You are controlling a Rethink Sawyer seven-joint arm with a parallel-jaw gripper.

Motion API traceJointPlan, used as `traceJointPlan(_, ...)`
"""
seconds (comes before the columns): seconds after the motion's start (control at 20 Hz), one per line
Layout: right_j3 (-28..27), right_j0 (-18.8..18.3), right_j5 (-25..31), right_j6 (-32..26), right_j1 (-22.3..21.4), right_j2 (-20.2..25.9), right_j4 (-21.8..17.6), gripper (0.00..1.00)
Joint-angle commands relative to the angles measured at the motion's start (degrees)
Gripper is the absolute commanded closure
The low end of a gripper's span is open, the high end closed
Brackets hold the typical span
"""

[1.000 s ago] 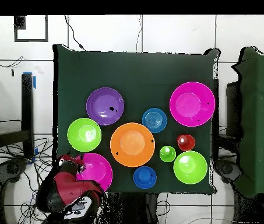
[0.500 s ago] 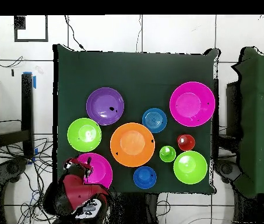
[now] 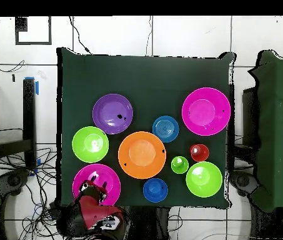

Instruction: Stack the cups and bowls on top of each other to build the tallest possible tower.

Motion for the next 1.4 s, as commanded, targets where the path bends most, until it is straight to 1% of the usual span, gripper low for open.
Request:
traceJointPlan(0.05,3.7,-1.1,-4.4,15.6,5.4,8.2,-2.2,0.0)
traceJointPlan(0.15,3.2,-0.8,-5.8,16.6,6.8,9.0,-1.9,0.0)
traceJointPlan(0.25,3.0,-0.6,-6.2,16.8,7.3,9.3,-1.7,0.0)
traceJointPlan(0.5,2.6,-1.5,-8.5,18.3,8.5,11.2,-2.5,0.0)
traceJointPlan(0.8,1.6,-1.9,-9.9,19.1,9.5,12.0,-3.3,0.0)
traceJointPlan(1.0,1.3,-1.6,-10.0,19.7,9.6,12.7,-3.2,0.0)
traceJointPlan(1.05,1.6,-1.3,-9.8,19.9,9.3,12.9,-3.0,0.0)
traceJointPlan(1.15,2.9,-0.3,-8.7,20.7,7.2,13.5,-1.9,0.0)
traceJointPlan(1.25,4.8,0.9,-6.7,21.3,3.4,14.2,-0.3,0.0)
traceJointPlan(1.4,5.7,1.5,-4.5,20.9,0.9,14.2,0.5,0.0)
